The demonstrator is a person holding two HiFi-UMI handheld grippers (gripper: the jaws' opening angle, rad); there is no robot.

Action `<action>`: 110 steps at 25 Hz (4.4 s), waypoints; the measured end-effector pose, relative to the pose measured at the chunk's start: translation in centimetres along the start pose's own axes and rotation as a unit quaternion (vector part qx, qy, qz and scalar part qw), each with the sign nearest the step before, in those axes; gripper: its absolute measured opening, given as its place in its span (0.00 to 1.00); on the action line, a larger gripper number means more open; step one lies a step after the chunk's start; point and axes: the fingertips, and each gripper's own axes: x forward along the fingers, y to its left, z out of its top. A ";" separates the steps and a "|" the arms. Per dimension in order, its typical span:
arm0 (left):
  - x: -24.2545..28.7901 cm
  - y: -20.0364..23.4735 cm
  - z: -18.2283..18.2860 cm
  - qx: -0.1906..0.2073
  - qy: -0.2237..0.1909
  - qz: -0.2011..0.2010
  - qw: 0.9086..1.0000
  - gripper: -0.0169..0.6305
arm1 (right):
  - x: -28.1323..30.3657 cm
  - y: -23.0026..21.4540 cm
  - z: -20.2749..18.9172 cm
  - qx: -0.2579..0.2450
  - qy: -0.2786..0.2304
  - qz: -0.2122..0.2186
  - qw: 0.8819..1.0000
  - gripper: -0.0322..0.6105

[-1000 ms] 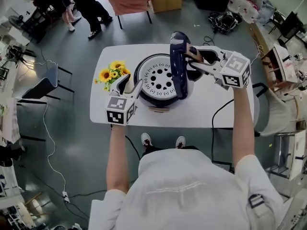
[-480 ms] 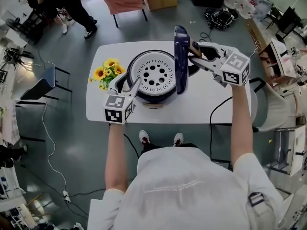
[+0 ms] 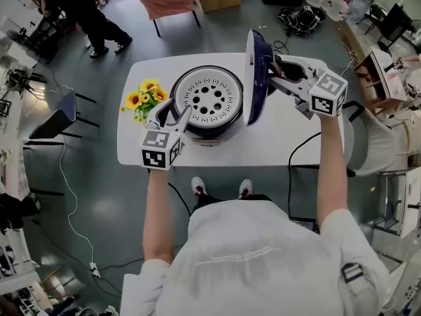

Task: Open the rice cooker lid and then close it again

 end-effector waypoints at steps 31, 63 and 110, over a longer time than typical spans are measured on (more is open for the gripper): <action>2.7 -1.8 2.8 -0.001 -0.051 -0.081 0.995 0.35 | -10.2 1.5 -3.4 0.062 0.021 -0.340 0.938 0.42; 1.6 -1.8 1.6 -0.003 -0.053 -0.078 0.996 0.35 | -6.8 2.5 -1.2 -0.010 0.049 -0.319 0.947 0.40; -2.2 2.4 -2.8 -0.055 -0.022 -0.014 0.998 0.35 | 3.0 0.8 -0.3 -0.131 0.143 -0.134 0.972 0.35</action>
